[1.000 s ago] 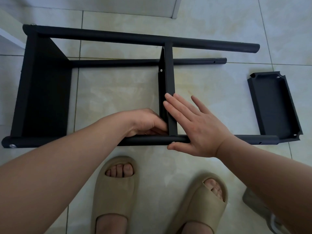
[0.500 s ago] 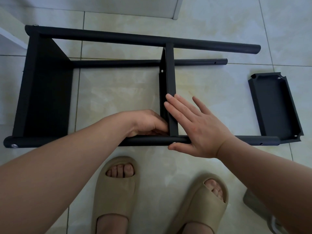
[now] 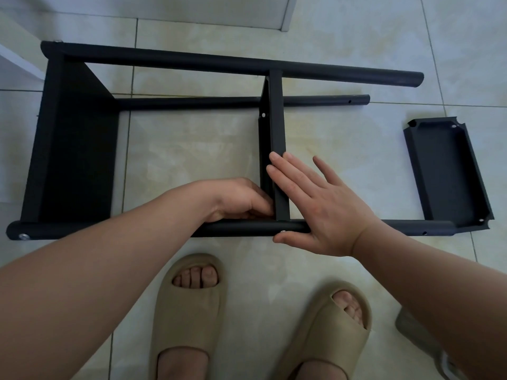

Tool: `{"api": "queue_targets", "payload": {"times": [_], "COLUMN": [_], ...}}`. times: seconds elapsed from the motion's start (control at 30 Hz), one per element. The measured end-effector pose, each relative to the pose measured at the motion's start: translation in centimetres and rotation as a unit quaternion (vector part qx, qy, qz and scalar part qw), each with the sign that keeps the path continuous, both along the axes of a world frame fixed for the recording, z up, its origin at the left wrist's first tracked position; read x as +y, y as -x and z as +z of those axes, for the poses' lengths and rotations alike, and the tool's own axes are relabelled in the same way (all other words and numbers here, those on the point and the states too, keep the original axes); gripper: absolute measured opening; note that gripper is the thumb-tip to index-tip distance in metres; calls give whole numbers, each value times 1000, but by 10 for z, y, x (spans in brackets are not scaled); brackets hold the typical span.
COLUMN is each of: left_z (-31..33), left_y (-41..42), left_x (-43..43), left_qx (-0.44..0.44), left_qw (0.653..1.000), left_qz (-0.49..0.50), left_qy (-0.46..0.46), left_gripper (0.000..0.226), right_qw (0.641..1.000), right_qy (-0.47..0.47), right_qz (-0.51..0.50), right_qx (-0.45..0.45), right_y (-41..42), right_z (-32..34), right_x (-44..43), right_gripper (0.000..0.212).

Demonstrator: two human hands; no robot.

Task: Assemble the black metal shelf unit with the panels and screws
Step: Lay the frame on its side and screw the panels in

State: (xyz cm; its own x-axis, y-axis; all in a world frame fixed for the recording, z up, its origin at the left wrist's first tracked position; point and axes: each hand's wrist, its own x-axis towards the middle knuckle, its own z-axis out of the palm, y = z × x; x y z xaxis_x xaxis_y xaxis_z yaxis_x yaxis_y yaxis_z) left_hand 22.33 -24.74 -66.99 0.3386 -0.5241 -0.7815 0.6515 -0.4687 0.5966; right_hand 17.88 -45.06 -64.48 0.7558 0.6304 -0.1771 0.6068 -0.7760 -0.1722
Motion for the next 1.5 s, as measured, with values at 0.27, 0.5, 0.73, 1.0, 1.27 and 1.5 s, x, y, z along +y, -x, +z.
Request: {"api": "queue_targets", "payload": {"times": [0.27, 0.5, 0.73, 1.0, 1.27, 1.5], "left_z": [1, -1, 2, -3, 1, 1], "left_y": [0, -1, 0, -2, 0, 0], "left_x": [-1, 1, -1, 2, 0, 0], "left_qx": [20, 35, 17, 58, 17, 36], "left_qw": [1000, 999, 1000, 998, 1000, 999], "left_qz": [13, 16, 5, 9, -4, 0], "left_qy": [14, 21, 6, 24, -7, 15], "left_gripper": [14, 28, 25, 28, 31, 18], "right_qw": [1000, 1000, 1000, 1000, 1000, 1000], "right_qy": [-2, 1, -1, 0, 0, -7], "right_qz": [-2, -3, -4, -6, -6, -8], "right_qx": [2, 3, 3, 2, 1, 2], "right_y": [0, 0, 0, 0, 0, 0], "right_z": [0, 1, 1, 1, 0, -1], "right_x": [0, 1, 1, 1, 0, 0], "right_gripper": [100, 100, 100, 100, 100, 100]}}
